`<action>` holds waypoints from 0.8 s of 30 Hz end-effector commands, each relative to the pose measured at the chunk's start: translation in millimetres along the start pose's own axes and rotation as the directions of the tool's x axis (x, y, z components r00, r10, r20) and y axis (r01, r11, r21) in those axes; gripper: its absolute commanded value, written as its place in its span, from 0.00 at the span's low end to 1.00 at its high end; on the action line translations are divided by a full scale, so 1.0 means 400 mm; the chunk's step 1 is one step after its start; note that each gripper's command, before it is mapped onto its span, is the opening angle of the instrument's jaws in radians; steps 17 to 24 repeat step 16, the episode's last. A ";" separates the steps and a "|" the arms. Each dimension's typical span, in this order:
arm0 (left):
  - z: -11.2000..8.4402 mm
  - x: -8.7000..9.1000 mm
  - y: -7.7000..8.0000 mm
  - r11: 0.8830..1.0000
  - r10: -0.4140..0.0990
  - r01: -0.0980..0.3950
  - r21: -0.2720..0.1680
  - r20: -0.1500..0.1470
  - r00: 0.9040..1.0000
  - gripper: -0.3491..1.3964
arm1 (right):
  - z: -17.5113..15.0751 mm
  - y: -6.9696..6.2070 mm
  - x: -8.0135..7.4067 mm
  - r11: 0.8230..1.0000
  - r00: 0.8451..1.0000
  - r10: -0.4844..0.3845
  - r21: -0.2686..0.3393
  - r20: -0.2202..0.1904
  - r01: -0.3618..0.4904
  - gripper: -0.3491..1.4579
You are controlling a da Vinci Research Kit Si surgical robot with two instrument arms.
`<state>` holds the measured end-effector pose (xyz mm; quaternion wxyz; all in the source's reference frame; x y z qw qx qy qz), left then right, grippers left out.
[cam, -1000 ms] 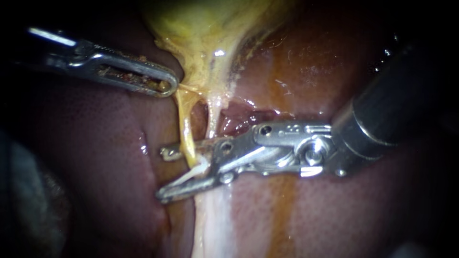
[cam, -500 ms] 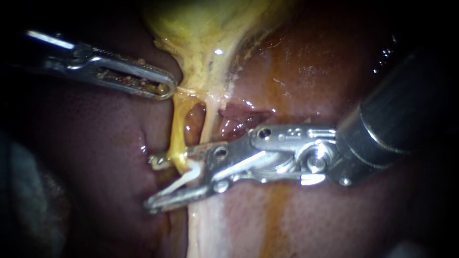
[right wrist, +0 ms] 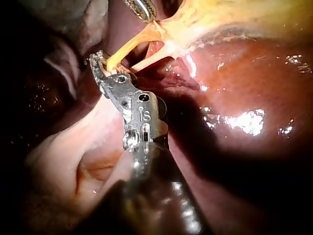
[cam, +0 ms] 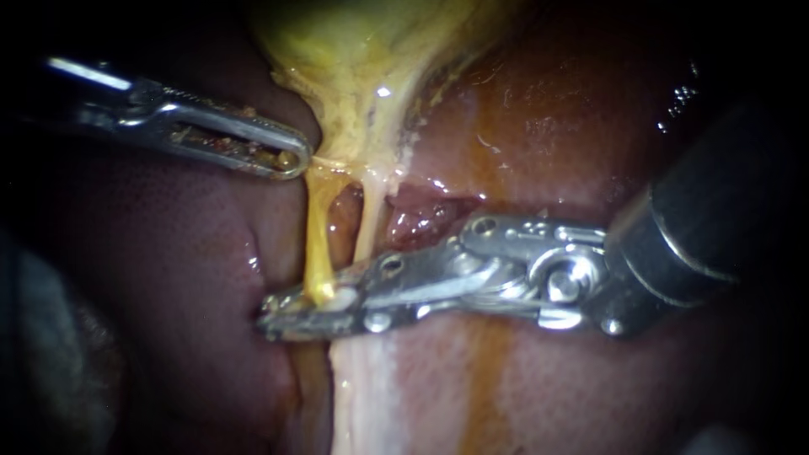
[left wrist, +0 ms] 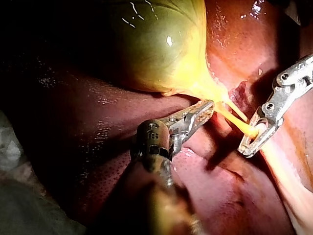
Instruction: Clipping first clip left tube
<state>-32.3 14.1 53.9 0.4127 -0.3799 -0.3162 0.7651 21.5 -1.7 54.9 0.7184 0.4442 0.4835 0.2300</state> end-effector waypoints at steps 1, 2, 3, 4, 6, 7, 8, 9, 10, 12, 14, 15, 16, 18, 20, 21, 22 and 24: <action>0.0000 0.0000 0.0000 1.000 0.000 0.000 0.000 0.000 1.000 0.00 | -0.0004 0.0001 -0.0002 1.000 1.000 0.015 0.000 0.004 -0.015 0.00; 0.0000 0.0000 0.0000 1.000 0.000 0.000 0.000 0.000 1.000 0.00 | -0.0008 0.0001 -0.0005 1.000 1.000 0.021 -0.002 0.002 -0.021 0.00; 0.0000 0.0000 0.0000 1.000 0.000 0.000 0.000 0.000 1.000 0.00 | -0.0012 0.0000 -0.0007 1.000 1.000 0.021 -0.005 0.008 -0.021 0.00; 0.0000 0.0000 0.0000 1.000 0.000 0.000 0.000 0.000 1.000 0.00 | -0.0015 -0.0001 -0.0009 1.000 1.000 0.021 -0.006 0.010 -0.021 0.00; 0.0000 0.0000 0.0000 1.000 0.000 0.000 0.000 0.000 1.000 0.00 | -0.0015 -0.0001 -0.0014 1.000 1.000 0.020 -0.005 0.011 -0.019 0.00; 0.0000 0.0000 0.0000 1.000 0.000 0.000 0.000 0.000 1.000 0.00 | -0.0014 0.0000 -0.0015 1.000 1.000 0.019 -0.005 0.011 -0.019 0.00; 0.0000 0.0000 -0.0001 1.000 0.000 0.000 0.000 0.000 1.000 0.00 | -0.0014 0.0000 -0.0015 1.000 1.000 0.019 -0.005 0.011 -0.019 0.00; 0.0000 0.0001 -0.0001 1.000 0.000 0.000 0.000 0.000 1.000 0.00 | -0.0013 0.0002 -0.0016 1.000 1.000 0.019 -0.006 0.012 -0.019 0.00; 0.0000 0.0001 -0.0001 1.000 0.000 0.000 0.000 0.000 1.000 0.00 | -0.0013 0.0003 -0.0016 1.000 1.000 0.019 -0.006 0.011 -0.019 0.00; 0.0000 0.0001 -0.0002 1.000 0.000 0.000 0.000 0.000 1.000 0.00 | -0.0014 0.0004 -0.0017 1.000 1.000 0.019 -0.006 0.011 -0.019 0.00; 0.0001 0.0001 -0.0003 1.000 0.000 0.000 0.000 0.000 1.000 0.00 | -0.0015 0.0005 -0.0017 1.000 1.000 0.019 -0.006 0.011 -0.019 0.00; 0.0001 0.0002 -0.0003 1.000 0.000 0.000 0.000 0.000 1.000 0.00 | -0.0015 0.0006 -0.0018 1.000 1.000 0.019 -0.006 0.011 -0.019 0.00; 0.0001 0.0002 -0.0004 1.000 0.000 0.000 0.000 0.000 1.000 0.00 | -0.0015 0.0007 -0.0018 1.000 1.000 0.019 -0.006 0.011 -0.018 0.00; 0.0001 0.0002 -0.0004 1.000 0.000 0.000 0.000 0.000 1.000 0.00 | -0.0015 0.0007 -0.0018 1.000 1.000 0.019 -0.006 0.011 -0.018 0.00; 0.0001 0.0002 -0.0004 1.000 0.000 0.000 0.000 0.000 1.000 0.00 | -0.0015 0.0007 -0.0018 1.000 1.000 0.019 -0.006 0.011 -0.018 0.00; 0.0001 0.0002 -0.0004 1.000 0.000 0.000 0.000 0.000 1.000 0.00 | -0.0015 0.0007 -0.0018 1.000 1.000 0.019 -0.006 0.011 -0.018 0.00; 0.0001 0.0002 -0.0004 1.000 0.000 0.000 0.000 0.000 1.000 0.00 | -0.0015 0.0007 -0.0018 1.000 1.000 0.019 -0.006 0.011 -0.018 0.00; 0.0001 0.0002 -0.0004 1.000 0.000 0.000 0.000 0.000 1.000 0.00 | -0.0015 0.0007 -0.0018 1.000 1.000 0.019 -0.006 0.011 -0.018 0.00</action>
